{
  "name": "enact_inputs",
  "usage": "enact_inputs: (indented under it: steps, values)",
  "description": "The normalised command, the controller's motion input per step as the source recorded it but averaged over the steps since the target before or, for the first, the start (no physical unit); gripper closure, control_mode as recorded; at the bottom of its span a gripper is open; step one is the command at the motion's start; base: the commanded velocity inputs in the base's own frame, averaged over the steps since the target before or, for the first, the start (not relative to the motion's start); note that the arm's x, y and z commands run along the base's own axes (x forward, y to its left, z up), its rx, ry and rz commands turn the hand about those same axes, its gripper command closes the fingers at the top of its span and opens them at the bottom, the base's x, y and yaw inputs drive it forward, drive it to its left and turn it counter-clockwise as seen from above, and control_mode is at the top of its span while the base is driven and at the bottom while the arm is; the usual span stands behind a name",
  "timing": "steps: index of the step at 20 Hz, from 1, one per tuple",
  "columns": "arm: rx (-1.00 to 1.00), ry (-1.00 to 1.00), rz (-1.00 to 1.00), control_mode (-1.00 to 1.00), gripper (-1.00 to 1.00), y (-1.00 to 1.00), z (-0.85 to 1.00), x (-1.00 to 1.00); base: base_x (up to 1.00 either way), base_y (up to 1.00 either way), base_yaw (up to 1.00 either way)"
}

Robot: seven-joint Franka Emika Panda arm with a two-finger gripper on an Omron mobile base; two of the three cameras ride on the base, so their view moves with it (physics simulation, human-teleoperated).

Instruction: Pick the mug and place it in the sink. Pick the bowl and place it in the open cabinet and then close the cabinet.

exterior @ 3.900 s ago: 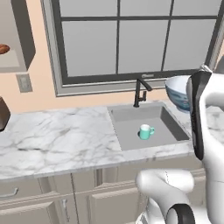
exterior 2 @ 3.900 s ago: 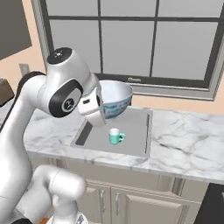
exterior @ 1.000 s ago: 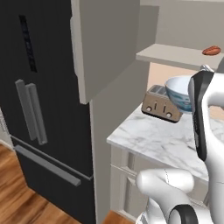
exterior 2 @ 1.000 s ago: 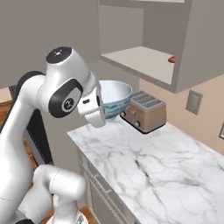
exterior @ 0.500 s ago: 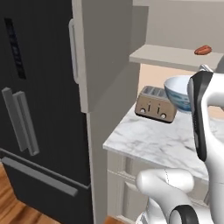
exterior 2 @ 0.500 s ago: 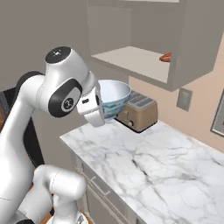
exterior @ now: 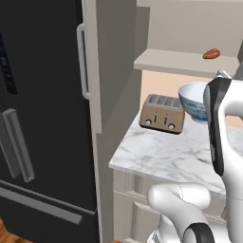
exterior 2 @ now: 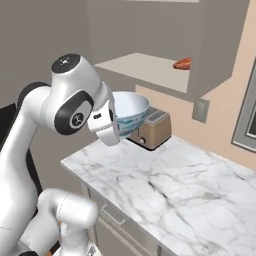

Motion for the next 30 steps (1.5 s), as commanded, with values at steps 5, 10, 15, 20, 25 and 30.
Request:
enact_inputs:
  steps: [5, 10, 15, 20, 25, 30]
  values:
    - [0.00, -0.03, -0.01, -1.00, 1.00, 0.00, 0.09, -0.04, 0.28, 0.00, -0.13]
    - [0.00, -0.08, 0.00, -1.00, 1.00, 0.00, 0.45, -0.23, 0.00, 0.00, 0.00]
    - [0.00, -0.05, 0.00, -1.00, 1.00, 0.00, 0.49, -0.04, 0.00, 0.00, 0.00]
    - [0.00, 0.00, 0.00, -1.00, 1.00, 0.00, 0.27, 0.45, 0.00, 0.00, 0.00]
    - [0.03, -0.02, 0.00, -1.00, 1.00, 0.00, 0.00, 0.56, 0.00, 0.00, 0.00]
    - [0.03, -0.05, 0.00, -1.00, 1.00, 0.00, 0.01, 0.53, 0.00, 0.00, 0.00]
